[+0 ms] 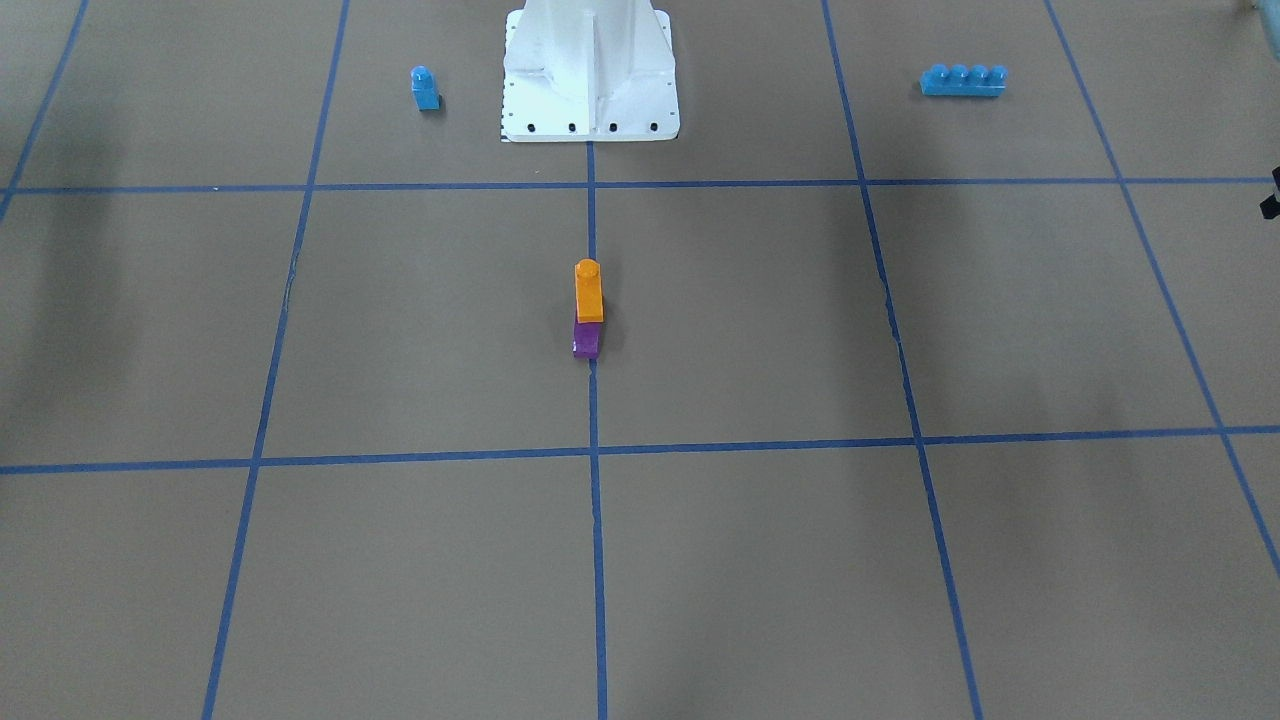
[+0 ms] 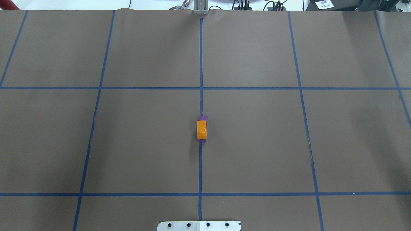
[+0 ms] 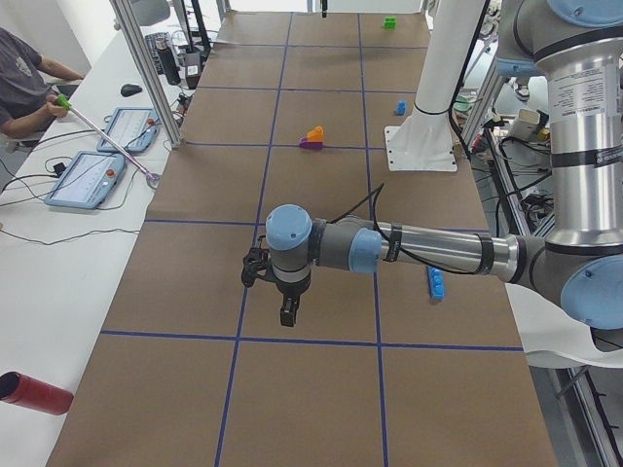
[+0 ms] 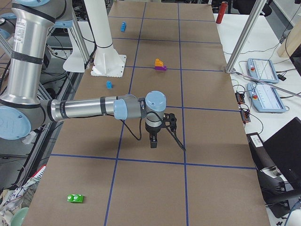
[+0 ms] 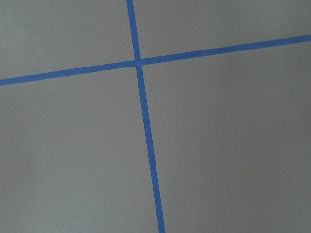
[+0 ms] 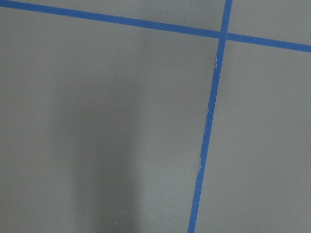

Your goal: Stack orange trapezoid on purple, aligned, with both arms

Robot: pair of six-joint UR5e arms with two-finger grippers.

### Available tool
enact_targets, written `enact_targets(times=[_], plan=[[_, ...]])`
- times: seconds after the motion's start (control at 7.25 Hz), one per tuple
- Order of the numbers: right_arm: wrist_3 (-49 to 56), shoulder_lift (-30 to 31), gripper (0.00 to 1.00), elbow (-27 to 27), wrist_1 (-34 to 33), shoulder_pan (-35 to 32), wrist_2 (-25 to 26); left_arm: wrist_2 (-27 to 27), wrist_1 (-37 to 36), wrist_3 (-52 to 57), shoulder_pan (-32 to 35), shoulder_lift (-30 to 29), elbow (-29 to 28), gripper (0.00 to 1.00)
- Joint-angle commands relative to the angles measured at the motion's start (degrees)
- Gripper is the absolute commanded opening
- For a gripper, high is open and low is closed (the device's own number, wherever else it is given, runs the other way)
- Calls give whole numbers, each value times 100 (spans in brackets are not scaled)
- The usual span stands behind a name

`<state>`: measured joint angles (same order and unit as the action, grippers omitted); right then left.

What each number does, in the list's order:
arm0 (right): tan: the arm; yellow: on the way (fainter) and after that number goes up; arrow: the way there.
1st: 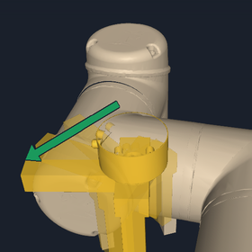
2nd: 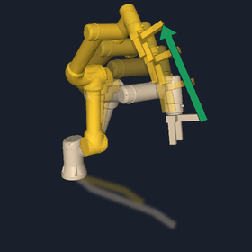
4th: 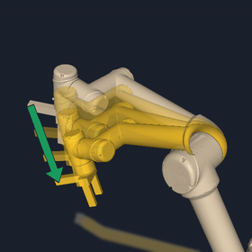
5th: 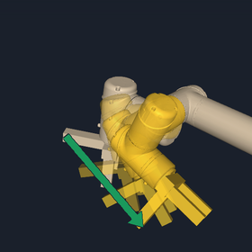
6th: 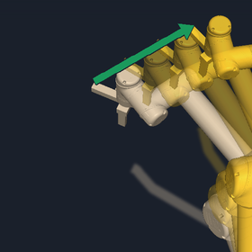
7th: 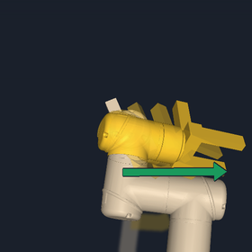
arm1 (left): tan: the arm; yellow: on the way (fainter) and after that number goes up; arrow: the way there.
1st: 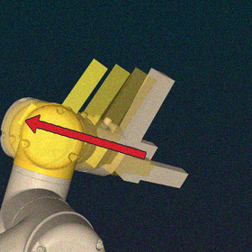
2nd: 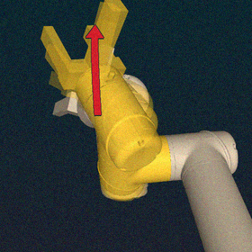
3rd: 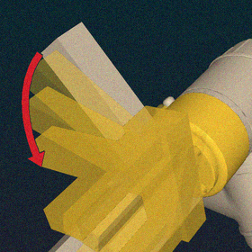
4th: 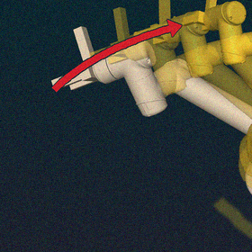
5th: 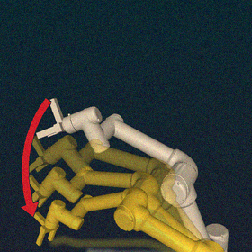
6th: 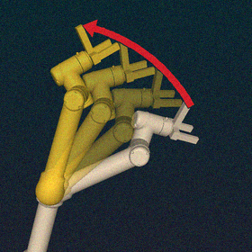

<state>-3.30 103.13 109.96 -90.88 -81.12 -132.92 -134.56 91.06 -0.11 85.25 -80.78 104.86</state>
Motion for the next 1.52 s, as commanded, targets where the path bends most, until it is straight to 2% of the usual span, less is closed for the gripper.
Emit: enact_targets(times=[0.0,0.97,1.38], plan=[[-30,5,100,68,0,-9,-6,0,0,-16,0,9,0,100],[-92,-21,100,60,0,-18,-6,9,0,-24,-17,-34,18,100],[-92,-39,100,-45,0,-9,-67,18,-9,-24,-26,-35,307,100]])
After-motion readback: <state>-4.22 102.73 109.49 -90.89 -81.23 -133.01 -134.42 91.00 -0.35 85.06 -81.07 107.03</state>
